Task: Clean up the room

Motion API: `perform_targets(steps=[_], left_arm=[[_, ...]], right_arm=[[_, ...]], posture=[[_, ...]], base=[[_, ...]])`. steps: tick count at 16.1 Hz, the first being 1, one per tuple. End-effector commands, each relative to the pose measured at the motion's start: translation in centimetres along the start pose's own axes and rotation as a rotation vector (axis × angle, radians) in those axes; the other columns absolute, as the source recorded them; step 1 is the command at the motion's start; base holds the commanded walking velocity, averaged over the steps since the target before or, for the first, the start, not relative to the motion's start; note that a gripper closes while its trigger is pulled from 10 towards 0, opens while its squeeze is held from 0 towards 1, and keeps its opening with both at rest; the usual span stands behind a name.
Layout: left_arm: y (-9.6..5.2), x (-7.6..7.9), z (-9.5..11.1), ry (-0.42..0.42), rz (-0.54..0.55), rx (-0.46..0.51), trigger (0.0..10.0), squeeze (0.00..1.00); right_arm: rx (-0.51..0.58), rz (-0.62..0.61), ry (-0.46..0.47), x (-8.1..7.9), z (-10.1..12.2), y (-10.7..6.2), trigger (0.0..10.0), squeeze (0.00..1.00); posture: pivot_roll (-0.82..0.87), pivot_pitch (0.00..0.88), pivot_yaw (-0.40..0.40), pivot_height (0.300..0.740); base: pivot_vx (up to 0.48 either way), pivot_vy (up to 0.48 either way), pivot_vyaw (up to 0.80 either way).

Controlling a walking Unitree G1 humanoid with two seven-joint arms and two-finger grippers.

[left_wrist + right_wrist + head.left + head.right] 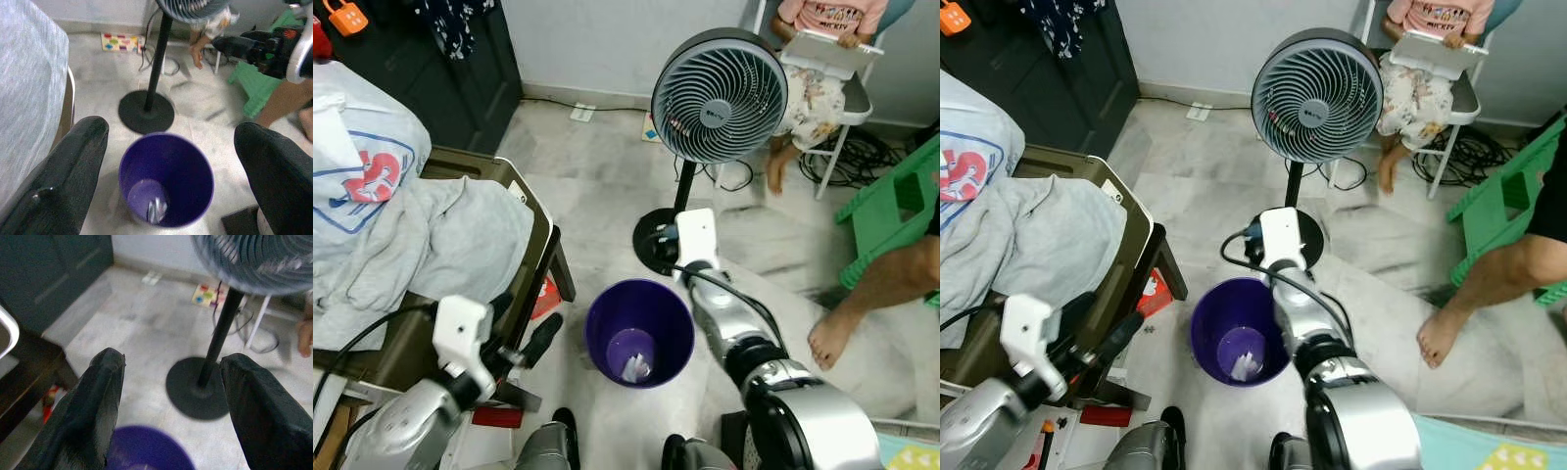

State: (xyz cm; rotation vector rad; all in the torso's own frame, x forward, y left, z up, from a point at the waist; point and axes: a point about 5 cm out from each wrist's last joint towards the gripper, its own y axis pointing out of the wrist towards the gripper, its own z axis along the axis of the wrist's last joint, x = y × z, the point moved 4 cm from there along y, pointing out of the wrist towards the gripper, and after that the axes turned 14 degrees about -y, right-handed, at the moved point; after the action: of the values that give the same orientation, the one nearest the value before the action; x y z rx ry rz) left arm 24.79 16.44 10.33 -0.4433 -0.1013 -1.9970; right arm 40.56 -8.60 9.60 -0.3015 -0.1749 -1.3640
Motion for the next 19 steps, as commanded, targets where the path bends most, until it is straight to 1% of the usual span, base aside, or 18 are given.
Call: perform_targets(steps=[1,2,4,5,7,10,12,13,14,15,16,17,19], left_arm=[[0.0,-0.1,-0.5,-0.009,0.005,-0.011,10.0,0.00],[0.4,0.3,-0.4,-0.026,-0.018,-0.004,10.0,0.00],[1.5,1.6,-0.1,-0.025,-0.084,0.016,10.0,0.00],[2.0,1.8,0.1,-0.025,-0.095,0.027,10.0,0.00],[3.3,1.5,0.7,-0.021,-0.095,0.058,10.0,0.00],[4.3,0.7,1.2,-0.019,-0.055,0.101,10.0,0.00],[5.3,0.1,1.3,-0.032,0.001,0.154,10.0,0.00],[5.4,0.1,1.3,-0.029,0.004,0.159,10.0,0.00],[5.8,-0.1,1.5,-0.030,0.020,0.183,10.0,0.00],[6.1,-0.5,1.8,-0.029,0.037,0.203,10.0,0.00],[6.5,-0.7,2.3,-0.027,0.051,0.225,10.0,0.00],[6.9,-0.8,2.9,-0.010,0.060,0.252,10.0,0.00],[6.9,-0.6,3.7,-0.010,0.062,0.299,10.0,0.00]], right_arm=[[0.009,-0.006,0.015,0.5,-0.7,-0.5,10.0,1.00],[0.024,-0.015,0.014,1.2,-0.8,-0.8,10.0,1.00],[0.063,-0.035,0.003,2.8,-0.8,-1.7,10.0,1.00],[0.073,-0.040,-0.001,3.3,-0.8,-2.0,10.0,1.00],[0.082,-0.046,-0.012,4.2,-1.0,-2.8,10.0,1.00],[0.083,-0.054,-0.024,4.8,-1.2,-3.7,10.0,1.00],[0.080,-0.086,-0.024,5.6,-1.4,-4.7,10.0,1.00],[0.079,-0.091,-0.022,5.8,-1.4,-4.9,10.0,1.00],[0.073,-0.111,-0.023,6.3,-1.5,-5.0,10.0,1.00],[0.069,-0.123,-0.027,6.6,-1.6,-5.1,10.0,0.78],[0.071,-0.131,-0.032,6.9,-1.6,-5.2,10.0,0.00],[0.079,-0.136,-0.026,7.1,-1.3,-5.2,10.0,0.00],[0.102,-0.139,-0.037,7.0,-0.3,-5.6,10.0,0.00]], posture=[[0.09,0.151,-0.012,0.740],[0.08,0.139,-0.014,0.740],[0.05,0.106,-0.018,0.740],[0.04,0.088,-0.019,0.740],[0.01,0.044,-0.016,0.740],[-0.02,0.000,-0.009,0.740],[-0.04,0.000,0.000,0.740],[-0.04,0.000,0.000,0.740],[-0.05,0.000,0.005,0.740],[-0.05,0.000,0.011,0.740],[-0.05,0.000,0.015,0.740],[-0.07,0.000,0.024,0.740],[-0.08,0.000,0.023,0.740]], base=[[0.000,0.000,0.00],[0.000,0.000,0.00],[0.000,0.000,0.00],[0.000,0.000,0.00],[0.000,0.000,0.00],[0.000,0.000,0.00],[0.000,0.000,0.00],[0.000,0.000,0.00],[0.000,0.000,0.00],[0.000,0.000,0.00],[0.000,0.000,0.00],[0.000,0.000,0.00],[0.000,0.000,0.00]])
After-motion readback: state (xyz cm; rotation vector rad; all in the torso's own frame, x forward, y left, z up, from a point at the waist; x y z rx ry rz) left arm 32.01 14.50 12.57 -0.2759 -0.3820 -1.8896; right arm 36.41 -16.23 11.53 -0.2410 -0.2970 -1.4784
